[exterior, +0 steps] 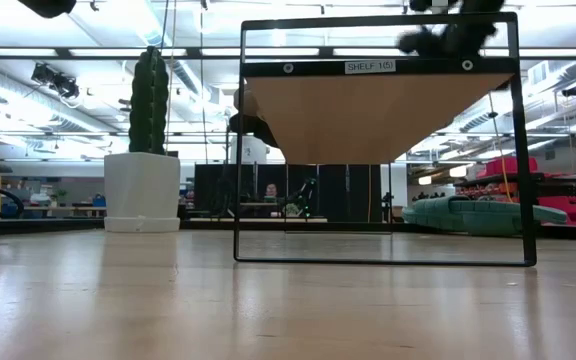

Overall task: Pick and place slides into the shelf
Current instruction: Put the green slides on the shelf

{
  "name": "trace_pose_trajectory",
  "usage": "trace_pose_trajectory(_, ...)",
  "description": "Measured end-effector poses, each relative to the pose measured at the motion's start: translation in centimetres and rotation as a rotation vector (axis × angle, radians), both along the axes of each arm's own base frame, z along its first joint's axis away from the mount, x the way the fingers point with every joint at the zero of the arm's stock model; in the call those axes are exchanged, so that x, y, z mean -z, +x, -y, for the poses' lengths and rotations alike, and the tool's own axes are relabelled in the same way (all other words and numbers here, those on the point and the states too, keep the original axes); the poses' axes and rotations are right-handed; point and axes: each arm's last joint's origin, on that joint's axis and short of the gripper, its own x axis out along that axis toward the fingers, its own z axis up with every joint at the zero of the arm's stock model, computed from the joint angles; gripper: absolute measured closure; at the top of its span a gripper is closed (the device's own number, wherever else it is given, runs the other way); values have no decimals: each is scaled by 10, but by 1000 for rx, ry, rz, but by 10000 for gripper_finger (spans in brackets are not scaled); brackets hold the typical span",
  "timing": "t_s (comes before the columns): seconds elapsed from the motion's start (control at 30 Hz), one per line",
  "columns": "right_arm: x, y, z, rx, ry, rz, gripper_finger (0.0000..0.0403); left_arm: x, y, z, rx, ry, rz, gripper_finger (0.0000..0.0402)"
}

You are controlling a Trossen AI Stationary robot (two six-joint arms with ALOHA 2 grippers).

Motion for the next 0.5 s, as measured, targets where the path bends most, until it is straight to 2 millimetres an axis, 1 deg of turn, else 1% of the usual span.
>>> trace_pose_trajectory(0.07,-14,14,-4,-20,-77,84,155,0,0,-2,-7,-4,0,208)
trace_pose_trajectory(0.17,-43,36,2,-51,-180,204,160,0,1,-7,-9,-24,-6,206)
trace_pose_trajectory(0.3,-79,55,18,-82,-313,189,165,0,1,-10,0,-39,-11,203)
trace_pose_trajectory(0.37,-95,59,28,-70,-349,166,169,0,1,-10,0,-39,-9,204)
trace_pose_trajectory(0.43,-106,62,41,-45,-357,132,173,0,1,-10,0,-39,-8,207)
trace_pose_trajectory(0.5,-111,68,54,-35,-356,89,177,-1,0,-10,1,-39,-3,208)
